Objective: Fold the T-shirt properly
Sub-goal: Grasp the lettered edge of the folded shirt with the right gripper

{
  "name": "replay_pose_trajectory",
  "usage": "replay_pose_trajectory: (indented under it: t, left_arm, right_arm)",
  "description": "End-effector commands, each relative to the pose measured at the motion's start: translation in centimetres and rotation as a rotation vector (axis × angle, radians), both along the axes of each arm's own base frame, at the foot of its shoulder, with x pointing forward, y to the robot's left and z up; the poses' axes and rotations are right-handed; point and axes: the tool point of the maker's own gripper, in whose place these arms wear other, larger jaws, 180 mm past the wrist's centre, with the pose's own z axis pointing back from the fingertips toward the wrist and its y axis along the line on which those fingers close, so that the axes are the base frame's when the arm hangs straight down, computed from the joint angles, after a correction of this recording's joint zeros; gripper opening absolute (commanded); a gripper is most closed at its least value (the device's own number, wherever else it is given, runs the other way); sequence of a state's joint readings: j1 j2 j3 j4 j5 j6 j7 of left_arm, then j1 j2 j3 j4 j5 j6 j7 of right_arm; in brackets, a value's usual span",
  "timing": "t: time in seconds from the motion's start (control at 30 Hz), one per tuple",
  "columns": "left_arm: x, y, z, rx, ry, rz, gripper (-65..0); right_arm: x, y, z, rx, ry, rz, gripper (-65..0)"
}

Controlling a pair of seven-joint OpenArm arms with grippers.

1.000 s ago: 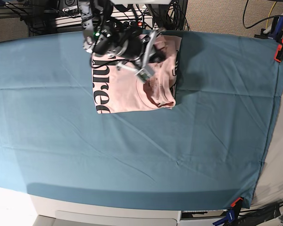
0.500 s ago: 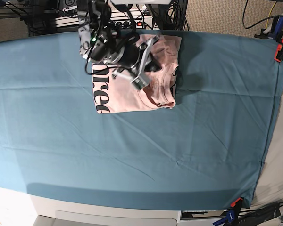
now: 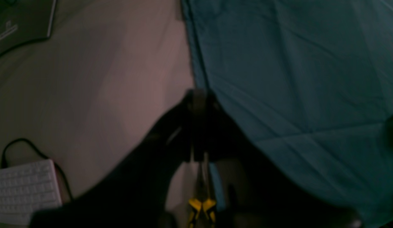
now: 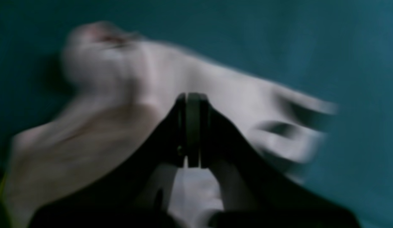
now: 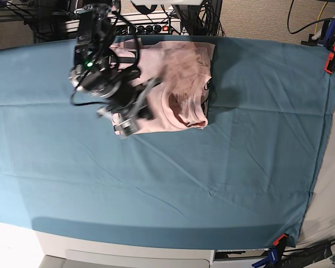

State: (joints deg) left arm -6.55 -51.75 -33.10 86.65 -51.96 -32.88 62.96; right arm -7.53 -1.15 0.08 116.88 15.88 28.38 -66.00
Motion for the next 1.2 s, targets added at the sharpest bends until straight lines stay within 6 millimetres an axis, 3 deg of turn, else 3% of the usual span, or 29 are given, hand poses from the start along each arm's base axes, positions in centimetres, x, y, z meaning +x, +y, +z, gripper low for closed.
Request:
replay_pose_trajectory:
  t: [0.0, 0.03, 0.13, 0.2, 0.33, 0.53, 0.7, 0.83, 0.97, 1.17]
  left_arm:
    - [0.6, 0.4, 2.3, 0.020, -0.060, -0.006, -65.0]
    - [0.6, 0.4, 2.3, 0.020, -0.059, -0.006, -65.0]
    - [0.6, 0.4, 2.3, 0.020, -0.059, -0.006, -65.0]
    - [0.6, 0.4, 2.3, 0.020, -0.058, -0.006, -65.0]
    - [0.6, 0.4, 2.3, 0.020, -0.058, -0.006, -65.0]
    - [0.6, 0.0, 1.7, 0.002, -0.057, -0.008, -65.0]
    - [0.6, -1.0, 0.3, -0.042, -0.048, -0.011, -65.0]
    - [0.2, -1.5, -0.9, -0.061, -0.026, -0.012, -65.0]
    - [0.2, -1.5, -1.0, -0.063, -0.026, -0.013, -65.0]
    - [0.1, -1.5, -1.0, -0.062, -0.024, -0.012, -65.0]
  right_arm:
    - [1.1, -0.9, 1.5, 0.008, -0.066, -0.032, -65.0]
    - [1.5, -2.2, 1.8, -0.002, -0.085, -0.071, -62.8]
    - [2.2, -5.7, 2.4, -0.009, -0.130, -0.176, -33.0]
    - [2.4, -7.9, 2.9, -0.022, -0.162, -0.228, -25.4]
    - [2.4, -11.6, 3.4, -0.074, -0.185, -0.293, -25.4]
    - [2.6, -14.8, 0.6, 0.038, -0.061, -0.444, -25.4]
    - [3.8, -13.9, 0.4, 0.206, -0.021, -0.436, -25.4]
    - [4.1, -13.0, -1.1, 0.296, 0.038, -0.426, -25.4]
    - [4.3, -12.2, -3.0, 0.366, 0.120, -0.421, -25.4]
    - [4.6, -10.3, -4.0, 0.480, 0.181, -0.373, -25.4]
